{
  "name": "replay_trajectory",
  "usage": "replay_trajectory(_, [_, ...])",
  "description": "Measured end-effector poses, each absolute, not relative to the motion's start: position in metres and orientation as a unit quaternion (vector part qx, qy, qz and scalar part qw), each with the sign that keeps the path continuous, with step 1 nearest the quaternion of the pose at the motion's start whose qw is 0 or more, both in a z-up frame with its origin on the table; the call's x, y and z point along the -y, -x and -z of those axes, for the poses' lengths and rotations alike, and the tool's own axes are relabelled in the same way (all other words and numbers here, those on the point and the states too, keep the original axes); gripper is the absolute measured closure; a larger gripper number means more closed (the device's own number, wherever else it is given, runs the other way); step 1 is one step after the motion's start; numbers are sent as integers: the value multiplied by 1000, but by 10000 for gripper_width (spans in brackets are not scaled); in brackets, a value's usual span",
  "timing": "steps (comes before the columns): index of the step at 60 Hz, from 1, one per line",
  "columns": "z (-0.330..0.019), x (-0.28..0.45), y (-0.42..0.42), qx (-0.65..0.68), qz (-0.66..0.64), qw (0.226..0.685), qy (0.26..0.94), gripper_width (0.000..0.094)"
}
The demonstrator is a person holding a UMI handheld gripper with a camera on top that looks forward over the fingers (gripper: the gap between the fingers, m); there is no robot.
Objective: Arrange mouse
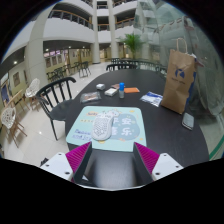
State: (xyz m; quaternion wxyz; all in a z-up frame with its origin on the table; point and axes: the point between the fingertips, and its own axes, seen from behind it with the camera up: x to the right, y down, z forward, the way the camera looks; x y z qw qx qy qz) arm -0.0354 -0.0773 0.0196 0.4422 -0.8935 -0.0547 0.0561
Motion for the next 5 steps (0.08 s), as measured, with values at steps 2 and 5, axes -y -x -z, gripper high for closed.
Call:
replay_trajectory(2, [-21, 86, 27, 50, -52, 445, 893, 87])
replay_trajectory(5, [-23, 96, 16, 42, -49, 450, 891, 87])
